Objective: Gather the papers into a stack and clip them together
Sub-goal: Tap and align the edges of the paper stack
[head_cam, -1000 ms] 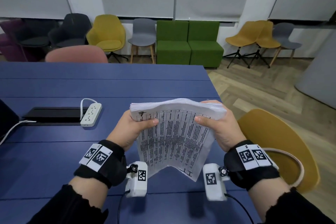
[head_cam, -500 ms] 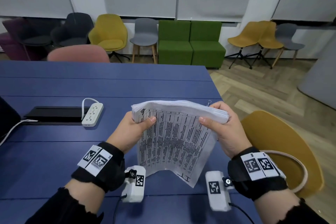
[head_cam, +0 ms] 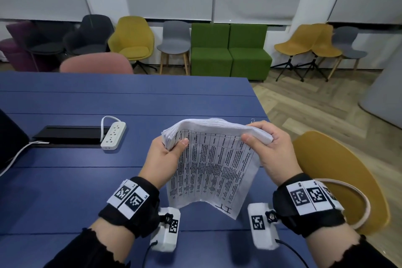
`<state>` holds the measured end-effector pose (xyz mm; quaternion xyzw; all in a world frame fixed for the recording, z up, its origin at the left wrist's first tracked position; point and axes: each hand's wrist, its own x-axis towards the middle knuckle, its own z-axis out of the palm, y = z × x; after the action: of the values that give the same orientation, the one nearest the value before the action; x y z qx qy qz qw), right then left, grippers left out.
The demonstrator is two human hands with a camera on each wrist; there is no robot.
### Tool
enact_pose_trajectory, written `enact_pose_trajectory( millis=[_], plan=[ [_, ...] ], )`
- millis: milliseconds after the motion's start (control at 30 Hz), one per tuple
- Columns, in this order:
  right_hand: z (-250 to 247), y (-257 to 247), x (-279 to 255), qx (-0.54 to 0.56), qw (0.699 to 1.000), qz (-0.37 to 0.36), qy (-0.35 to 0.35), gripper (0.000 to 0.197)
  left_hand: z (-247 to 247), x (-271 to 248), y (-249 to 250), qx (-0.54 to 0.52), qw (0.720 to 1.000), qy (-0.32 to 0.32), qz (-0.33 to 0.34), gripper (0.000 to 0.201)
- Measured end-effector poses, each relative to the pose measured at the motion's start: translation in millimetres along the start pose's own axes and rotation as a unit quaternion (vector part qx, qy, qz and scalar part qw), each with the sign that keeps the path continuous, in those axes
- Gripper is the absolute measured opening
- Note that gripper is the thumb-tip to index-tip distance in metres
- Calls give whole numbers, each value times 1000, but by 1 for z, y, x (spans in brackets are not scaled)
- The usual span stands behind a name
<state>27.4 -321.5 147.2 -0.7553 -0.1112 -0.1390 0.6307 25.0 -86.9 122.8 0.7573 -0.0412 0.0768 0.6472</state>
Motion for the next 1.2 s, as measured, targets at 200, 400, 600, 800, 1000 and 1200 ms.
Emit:
enact_pose_trajectory(
  millis=[200,400,600,800,1000,1200],
  plan=[
    [-13,-10,3,141,989,30,-42,38,-11,4,7,-51,996,-63,23,20],
    [-6,-10,8,42,998,27,-37,16,-5,10,9,-84,995,-42,12,14],
    [-4,-4,12,14,1000,15,-23,12,-8,14,8,-81,996,-47,-8,18],
    [-1,16,11,29,998,46,-30,20,-12,9,-23,-30,986,-128,-102,23],
    [16,66,-17,-46,984,166,-53,22,-6,2,-44,-26,984,-103,-139,30],
    [13,79,-18,-54,975,206,-67,21,-3,3,-41,-38,983,-90,-153,28]
  ],
)
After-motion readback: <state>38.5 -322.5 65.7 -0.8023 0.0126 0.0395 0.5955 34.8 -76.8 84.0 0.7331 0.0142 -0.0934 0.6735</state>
